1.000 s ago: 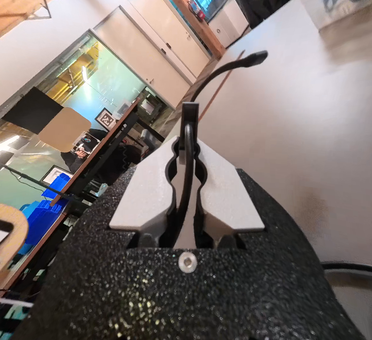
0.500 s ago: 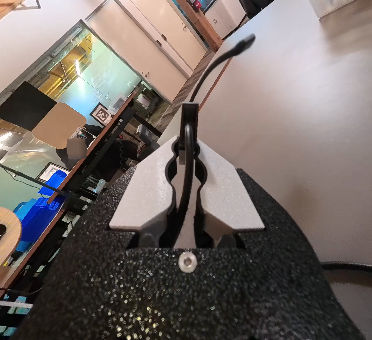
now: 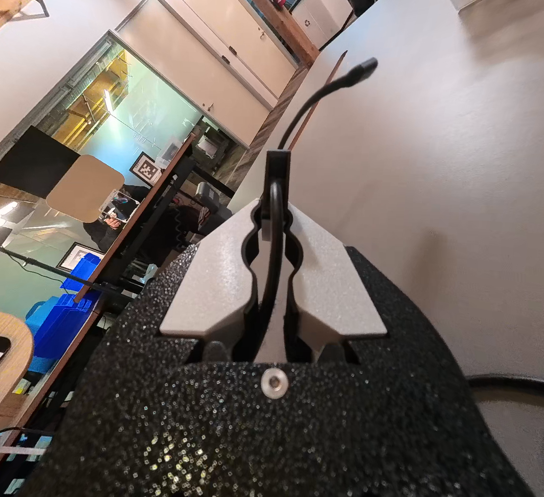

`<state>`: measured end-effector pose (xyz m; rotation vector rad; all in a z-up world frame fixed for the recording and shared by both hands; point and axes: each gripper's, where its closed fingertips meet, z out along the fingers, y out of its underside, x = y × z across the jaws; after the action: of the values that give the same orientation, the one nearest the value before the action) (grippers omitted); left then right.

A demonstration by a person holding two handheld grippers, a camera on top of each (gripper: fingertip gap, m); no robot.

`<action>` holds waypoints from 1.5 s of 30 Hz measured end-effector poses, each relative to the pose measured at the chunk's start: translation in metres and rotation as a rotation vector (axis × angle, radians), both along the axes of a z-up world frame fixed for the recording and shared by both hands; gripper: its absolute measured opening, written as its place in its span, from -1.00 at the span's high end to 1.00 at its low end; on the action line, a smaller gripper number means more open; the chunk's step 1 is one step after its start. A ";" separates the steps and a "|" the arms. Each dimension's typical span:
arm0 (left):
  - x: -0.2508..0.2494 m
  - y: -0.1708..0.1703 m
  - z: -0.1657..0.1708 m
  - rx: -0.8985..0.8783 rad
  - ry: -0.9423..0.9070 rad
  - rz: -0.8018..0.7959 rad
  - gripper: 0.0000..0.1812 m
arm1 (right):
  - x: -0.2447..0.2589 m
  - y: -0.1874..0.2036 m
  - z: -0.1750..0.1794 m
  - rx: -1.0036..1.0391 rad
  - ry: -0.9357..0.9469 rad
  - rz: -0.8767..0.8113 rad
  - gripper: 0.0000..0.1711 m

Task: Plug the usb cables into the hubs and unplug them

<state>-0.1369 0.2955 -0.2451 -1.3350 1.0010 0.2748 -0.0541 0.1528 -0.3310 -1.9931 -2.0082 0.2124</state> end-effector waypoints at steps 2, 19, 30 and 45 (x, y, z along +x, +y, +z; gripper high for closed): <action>0.000 0.000 0.000 0.001 0.005 0.004 0.89 | 0.001 0.005 0.000 -0.033 0.023 -0.028 0.93; -0.022 0.007 0.011 -0.050 -0.145 0.062 0.90 | 0.003 0.110 0.156 1.600 0.498 0.086 0.95; 0.007 -0.003 -0.003 -0.133 -0.111 -0.076 0.90 | -0.008 0.118 0.117 1.314 0.547 0.121 0.95; 0.032 -0.010 -0.044 -0.305 0.064 -0.121 0.90 | -0.001 0.145 0.059 0.736 0.618 -0.115 0.97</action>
<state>-0.1046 0.2857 -0.2888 -1.5397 1.2082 0.0740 -0.0553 0.2980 -0.2723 -1.3443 -1.3073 0.0368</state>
